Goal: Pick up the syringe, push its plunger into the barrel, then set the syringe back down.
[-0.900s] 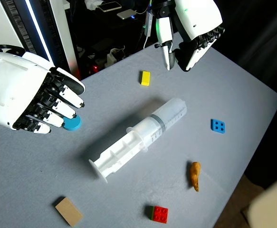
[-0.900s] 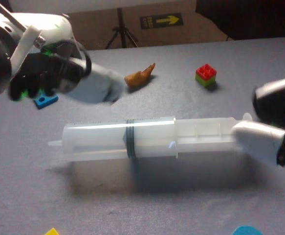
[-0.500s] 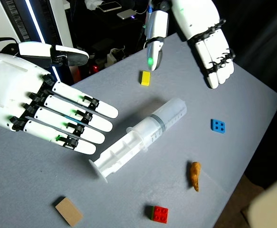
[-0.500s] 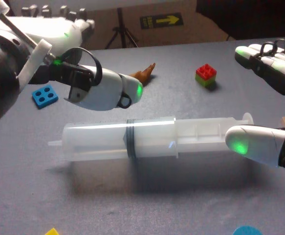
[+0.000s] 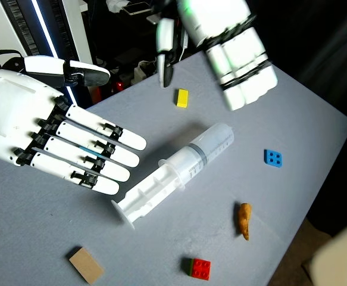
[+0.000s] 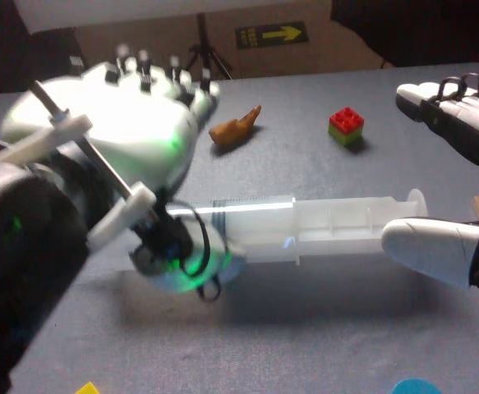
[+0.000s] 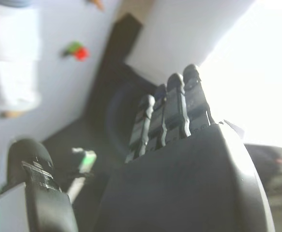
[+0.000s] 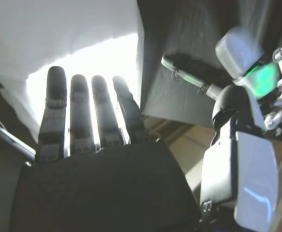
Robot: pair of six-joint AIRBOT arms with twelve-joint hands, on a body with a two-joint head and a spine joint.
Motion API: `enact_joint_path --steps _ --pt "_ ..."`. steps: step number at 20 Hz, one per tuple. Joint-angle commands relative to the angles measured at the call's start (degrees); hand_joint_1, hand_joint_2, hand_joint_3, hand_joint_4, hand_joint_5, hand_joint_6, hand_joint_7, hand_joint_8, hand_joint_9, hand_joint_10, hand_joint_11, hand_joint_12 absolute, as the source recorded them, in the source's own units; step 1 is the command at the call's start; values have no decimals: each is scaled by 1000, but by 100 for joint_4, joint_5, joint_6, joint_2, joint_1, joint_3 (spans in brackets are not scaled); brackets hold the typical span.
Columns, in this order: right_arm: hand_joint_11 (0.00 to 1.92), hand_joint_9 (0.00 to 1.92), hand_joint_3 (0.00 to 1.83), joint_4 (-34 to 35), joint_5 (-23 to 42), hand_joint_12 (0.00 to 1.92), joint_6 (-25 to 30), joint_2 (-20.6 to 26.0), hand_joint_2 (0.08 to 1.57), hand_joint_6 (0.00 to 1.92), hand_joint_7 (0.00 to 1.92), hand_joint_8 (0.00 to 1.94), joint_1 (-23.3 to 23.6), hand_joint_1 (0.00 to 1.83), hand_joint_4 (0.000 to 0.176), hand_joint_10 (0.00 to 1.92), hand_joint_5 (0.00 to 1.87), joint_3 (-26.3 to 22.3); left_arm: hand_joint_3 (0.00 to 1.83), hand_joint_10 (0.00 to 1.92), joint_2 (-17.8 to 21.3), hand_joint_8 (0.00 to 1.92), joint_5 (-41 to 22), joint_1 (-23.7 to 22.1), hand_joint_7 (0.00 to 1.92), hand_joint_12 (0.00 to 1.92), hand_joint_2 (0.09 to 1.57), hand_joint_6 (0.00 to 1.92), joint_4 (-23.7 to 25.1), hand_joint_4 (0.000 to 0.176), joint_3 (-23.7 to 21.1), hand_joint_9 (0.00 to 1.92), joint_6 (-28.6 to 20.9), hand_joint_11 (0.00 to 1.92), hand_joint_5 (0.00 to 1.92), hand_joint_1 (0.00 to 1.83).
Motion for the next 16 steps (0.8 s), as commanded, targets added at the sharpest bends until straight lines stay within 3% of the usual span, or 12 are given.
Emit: enact_joint_path --steps 1,4,9,11,16 --pt "0 69 0 -212 639 418 47 38 980 2 46 2 43 34 0 1 58 4 0 0 -53 0 -164 -34 0 0 987 0 608 0 -10 0 -36 0 0 655" --pt "0 72 2 -212 646 435 51 39 983 1 53 3 43 33 0 1 59 4 4 0 -372 0 -603 156 0 0 1021 0 608 0 57 0 -560 0 0 712" --pt "0 63 0 -214 649 403 54 40 987 7 49 4 46 56 0 3 64 4 2 0 -1261 0 -1343 486 0 0 1026 0 584 0 271 0 -1564 0 0 826" --pt "0 68 0 -214 651 418 57 40 978 8 60 5 47 69 0 4 76 4 2 0 -1448 0 -1590 485 0 0 1025 0 381 0 286 0 -1579 0 0 827" --pt "0 38 1 -215 658 361 63 40 985 1 17 0 51 40 0 0 24 4 3 0 -1616 0 -2056 703 0 0 1029 0 386 0 296 0 -1763 0 0 740"
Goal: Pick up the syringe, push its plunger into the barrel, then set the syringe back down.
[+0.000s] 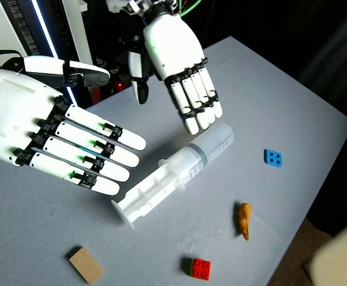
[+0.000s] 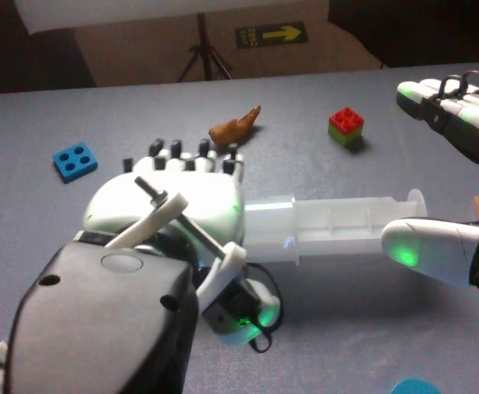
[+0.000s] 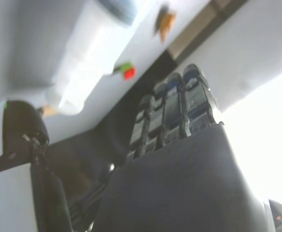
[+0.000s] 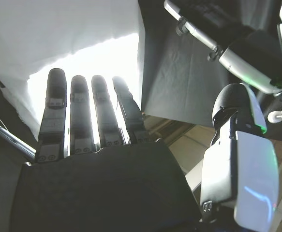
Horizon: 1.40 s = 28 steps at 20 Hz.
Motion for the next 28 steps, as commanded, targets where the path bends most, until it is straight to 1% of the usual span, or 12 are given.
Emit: enact_joint_path --steps 1,5,7,10,11,14,15,17,20,23,26,28 --pt "0 49 1 -215 657 389 44 40 986 4 28 3 51 46 0 3 35 4 3 0 -28 0 -297 -4 0 0 1030 0 517 0 10 0 -10 0 0 745" --pt "0 63 0 -216 662 438 47 40 978 7 42 5 53 55 0 6 54 4 4 0 -141 0 -388 269 0 0 1036 0 745 0 119 0 -131 0 0 729" --pt "0 35 1 -218 662 323 47 39 986 0 17 1 58 64 0 2 38 5 1 0 -361 0 -542 409 0 0 1031 0 883 0 201 0 -233 0 0 718" --pt "0 40 2 -220 672 321 50 40 990 3 20 3 57 48 0 3 36 5 2 0 -721 0 -597 549 0 0 1033 0 976 0 351 0 -481 0 0 705" --pt "0 49 1 -220 673 337 50 40 988 4 31 4 58 57 0 5 46 5 3 0 -805 0 -596 599 0 0 1035 0 1020 0 396 0 -493 0 0 705" --pt "0 44 3 -222 672 282 53 39 1000 1 23 1 60 10 0 1 39 5 0 0 -1001 0 -539 780 0 0 1022 0 1125 0 562 0 -557 0 0 700" --pt "0 42 1 -223 672 279 53 39 997 0 16 0 61 12 0 0 27 5 0 0 -1034 0 -537 830 0 0 1023 0 1192 0 625 0 -556 0 0 705" --pt "0 60 0 -226 672 363 57 39 991 3 33 3 64 39 0 4 37 5 0 0 -1079 0 -530 897 0 0 1027 0 1226 0 781 0 -558 0 0 706" --pt "0 67 0 -242 672 365 67 38 994 3 43 2 66 22 0 2 49 6 0 0 -1138 0 -245 991 0 0 1019 0 1308 0 1104 0 -558 0 0 747" --pt "0 75 0 -251 671 405 71 36 990 2 50 2 66 31 0 3 54 8 0 0 -1220 0 -62 1040 0 0 1013 0 1347 0 1383 0 -556 0 0 733" --pt "0 66 2 -259 671 384 78 35 997 0 35 0 66 6 0 0 42 10 0 0 -1258 0 205 1114 0 0 1017 0 1459 0 1619 0 -556 0 0 712" --pt "0 69 0 -267 671 368 82 34 990 0 34 0 66 6 0 1 42 11 0 0 -1260 0 227 1153 0 0 1012 0 1495 0 1682 0 -556 0 0 704"
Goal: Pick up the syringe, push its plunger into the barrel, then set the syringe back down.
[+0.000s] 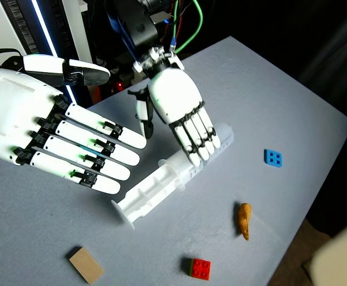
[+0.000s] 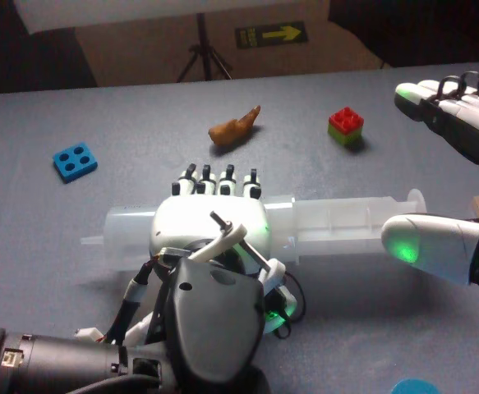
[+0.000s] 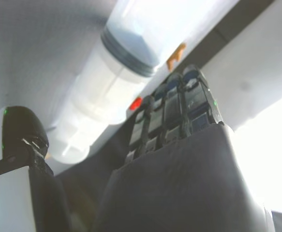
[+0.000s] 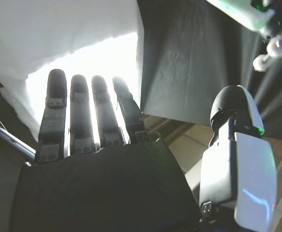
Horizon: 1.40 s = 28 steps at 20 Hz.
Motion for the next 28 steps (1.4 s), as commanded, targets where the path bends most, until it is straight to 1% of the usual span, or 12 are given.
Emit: enact_joint_path --steps 1,2,4,7,10,11,13,16,20,23,27,28 --pt "0 58 0 -230 669 339 50 34 986 0 26 0 64 2 0 1 38 11 0 0 -14 0 -111 16 0 0 1018 0 518 0 54 0 12 0 0 703" --pt "0 61 0 -231 671 335 52 34 977 4 39 6 64 2 0 4 48 11 15 0 -6 0 -74 44 0 0 1052 0 566 0 87 0 12 0 0 604" --pt "0 88 0 -241 671 362 58 34 968 5 74 7 63 0 0 7 69 11 19 0 -13 0 -56 98 0 0 1083 0 595 0 152 0 12 0 0 568" --pt "0 60 0 -265 671 330 75 31 974 0 58 0 63 49 0 1 56 11 0 0 -49 0 55 151 0 0 1047 0 597 0 265 0 12 0 0 657" --pt "0 87 0 -271 669 435 79 27 971 4 78 4 64 54 0 7 54 11 0 0 -120 0 58 211 0 0 1041 0 597 0 373 0 -55 0 0 639" --pt "0 71 4 -276 669 441 82 26 987 0 51 0 64 1 0 0 34 11 0 0 -151 0 60 238 0 0 1047 0 597 0 414 0 -80 0 0 585" --pt "0 59 0 -278 676 412 88 27 979 0 39 0 64 1 0 0 23 12 0 0 -185 0 101 284 0 0 1049 0 598 0 485 0 -87 0 0 579" --pt "0 62 0 -283 682 385 95 27 965 4 55 3 65 10 0 1 41 15 1 0 -193 0 160 372 0 0 1050 0 690 0 583 0 -96 0 0 596" --pt "0 87 0 -287 690 476 105 26 967 3 78 5 66 5 0 6 57 18 0 0 -222 0 247 544 0 0 1026 0 802 0 705 0 -234 0 0 650" --pt "0 72 0 -287 693 402 122 22 960 1 66 2 65 56 0 3 42 18 0 0 -227 0 267 643 0 0 1023 0 844 0 764 0 -280 0 0 653" --pt "0 79 0 -285 697 441 123 9 959 2 65 0 49 23 0 1 49 34 1 0 -237 0 360 660 0 0 1034 0 922 0 853 0 -341 0 0 646" --pt "0 62 1 -283 710 395 122 2 964 1 51 0 47 19 0 1 30 55 0 0 -239 0 375 660 0 0 1028 0 923 0 877 0 -374 0 0 664"
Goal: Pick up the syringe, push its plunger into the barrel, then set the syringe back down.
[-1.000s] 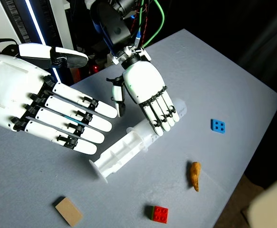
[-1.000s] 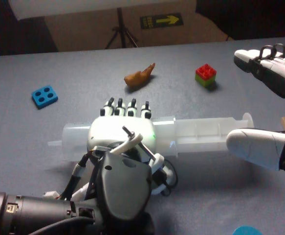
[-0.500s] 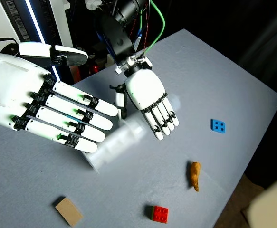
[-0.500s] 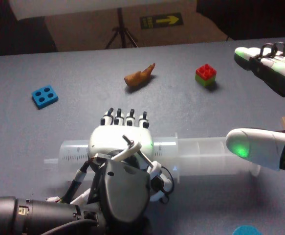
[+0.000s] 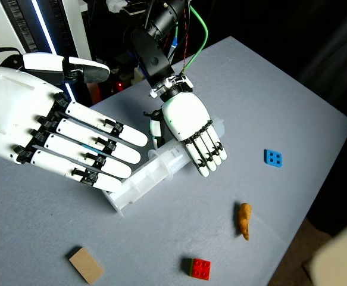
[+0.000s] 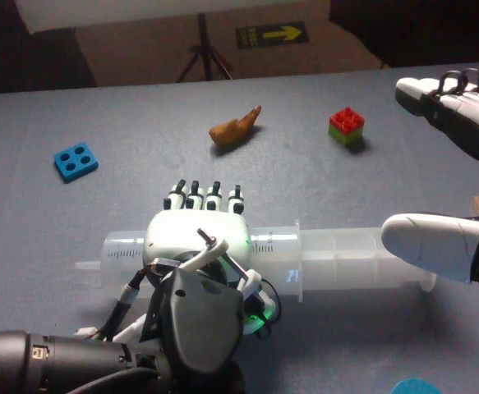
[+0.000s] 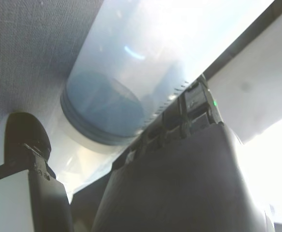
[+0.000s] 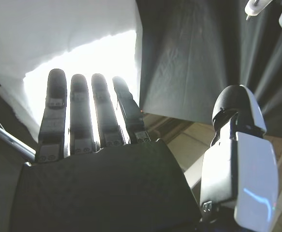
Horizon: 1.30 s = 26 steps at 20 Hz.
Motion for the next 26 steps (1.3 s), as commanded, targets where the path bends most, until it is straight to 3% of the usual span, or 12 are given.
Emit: enact_joint_path --steps 1,4,6,9,18,22,23,24,25,26 --pt "0 62 1 -199 678 395 51 3 964 1 51 0 49 19 0 1 30 30 0 0 -30 0 -194 6 0 0 1028 0 457 0 57 0 -32 0 0 664" --pt "0 60 2 -197 777 380 63 -49 967 0 47 0 25 32 0 0 22 75 0 0 -45 0 -167 22 0 0 1029 0 458 0 63 0 -32 0 0 696" --pt "0 83 0 -168 874 450 125 -134 955 5 71 4 -41 39 0 5 51 100 5 0 -79 0 -153 52 0 0 1043 0 586 0 81 0 -89 0 0 605" --pt "0 85 0 48 866 465 254 -243 946 1 74 2 -20 51 0 3 45 122 0 0 -120 0 -15 30 0 0 1030 0 626 0 124 0 -95 0 0 666" --pt "0 55 3 49 1115 355 424 -328 962 1 49 1 -113 48 0 0 23 171 3 0 -143 0 51 -53 0 0 1039 0 626 0 314 0 -163 0 0 674" --pt "0 75 1 49 1240 414 444 -354 965 4 70 2 -203 54 0 3 51 172 10 9 -133 8 51 -64 85 46 1114 15 626 0 329 75 -196 70 135 653" --pt "0 73 1 49 1265 417 443 -361 965 1 68 0 -223 46 0 1 48 172 0 6 -131 10 51 -61 199 501 1118 8 626 0 326 194 -196 2 277 731" --pt "0 72 1 49 1290 386 441 -367 966 2 71 1 -243 56 0 1 52 172 1 9 -128 6 51 -56 295 709 1134 9 626 0 320 287 -197 0 389 796" --pt "0 72 1 49 1322 386 439 -373 966 2 71 1 -257 56 0 1 52 172 1 9 -126 6 51 -50 295 709 1134 9 626 0 314 287 -202 0 389 796" --pt "0 79 0 49 1368 377 439 -377 963 2 76 3 -273 96 0 3 54 172 0 25 -126 14 51 -46 494 889 1128 16 626 0 309 494 -204 108 561 994"
